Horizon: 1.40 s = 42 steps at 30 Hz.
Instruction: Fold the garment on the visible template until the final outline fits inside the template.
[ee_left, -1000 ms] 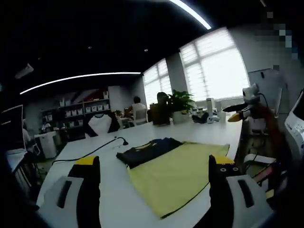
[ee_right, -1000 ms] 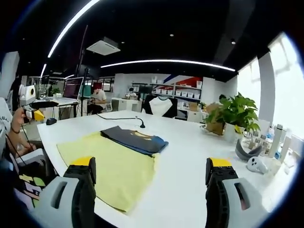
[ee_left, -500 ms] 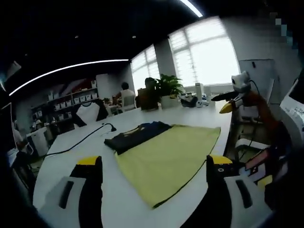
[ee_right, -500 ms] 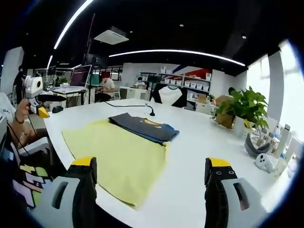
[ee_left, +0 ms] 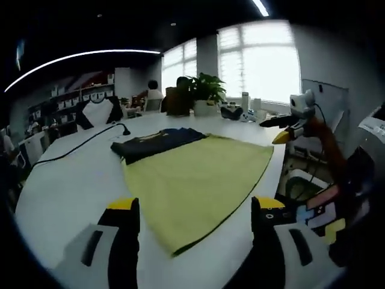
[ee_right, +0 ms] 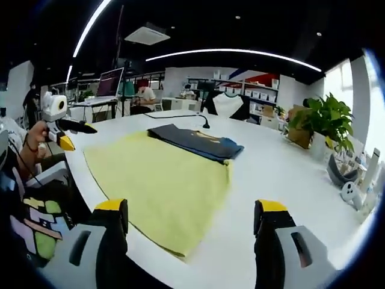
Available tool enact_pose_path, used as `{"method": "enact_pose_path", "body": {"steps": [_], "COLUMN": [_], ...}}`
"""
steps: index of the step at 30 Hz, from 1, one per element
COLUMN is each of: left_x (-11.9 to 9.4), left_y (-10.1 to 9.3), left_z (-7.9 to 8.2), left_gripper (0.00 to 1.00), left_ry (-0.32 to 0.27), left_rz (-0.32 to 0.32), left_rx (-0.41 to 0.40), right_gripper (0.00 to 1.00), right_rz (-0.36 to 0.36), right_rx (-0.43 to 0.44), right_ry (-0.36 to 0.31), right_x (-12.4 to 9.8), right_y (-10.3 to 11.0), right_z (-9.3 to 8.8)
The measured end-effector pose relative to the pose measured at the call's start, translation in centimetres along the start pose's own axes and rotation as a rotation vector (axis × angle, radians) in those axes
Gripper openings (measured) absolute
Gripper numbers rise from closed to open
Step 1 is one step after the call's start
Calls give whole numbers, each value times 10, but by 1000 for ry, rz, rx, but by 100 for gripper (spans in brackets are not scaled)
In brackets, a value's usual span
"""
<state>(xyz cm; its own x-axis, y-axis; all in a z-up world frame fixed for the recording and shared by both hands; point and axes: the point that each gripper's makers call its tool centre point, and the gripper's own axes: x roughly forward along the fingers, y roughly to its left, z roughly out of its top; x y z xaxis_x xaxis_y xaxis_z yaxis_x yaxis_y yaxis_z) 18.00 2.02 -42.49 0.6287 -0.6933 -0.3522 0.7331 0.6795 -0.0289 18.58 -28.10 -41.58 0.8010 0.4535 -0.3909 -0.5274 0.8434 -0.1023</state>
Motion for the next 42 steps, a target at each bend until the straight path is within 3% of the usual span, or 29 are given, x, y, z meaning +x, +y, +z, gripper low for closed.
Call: {"method": "enact_pose_path", "body": {"steps": [4,14,23,31,35,42], "left_x": [6,14,13,19,21,22], "left_y": [1,1,6,3,3,7], "left_z": [-16,-22,-26,-26,-25,-24], "left_gripper": [73,65,53,52,51,47], "left_ry": [41,42,62,50,37,31], "left_rz": [-7,-16,15,22,27,47], "left_rx": [-31,-66,-22,-1,3,-4], "right_gripper": [80,61,52,43,34,32], "right_rz": [33,120,111,102,124,103], "right_rx": [7,44,47,41,54,55], "right_ry": [29,45,53,51,58,41], "right_x": [4,13,14,14,14,14], "right_y": [7,21,19,16,23,20], "right_z": [-13,-26,-36,-38,-38,-37]}}
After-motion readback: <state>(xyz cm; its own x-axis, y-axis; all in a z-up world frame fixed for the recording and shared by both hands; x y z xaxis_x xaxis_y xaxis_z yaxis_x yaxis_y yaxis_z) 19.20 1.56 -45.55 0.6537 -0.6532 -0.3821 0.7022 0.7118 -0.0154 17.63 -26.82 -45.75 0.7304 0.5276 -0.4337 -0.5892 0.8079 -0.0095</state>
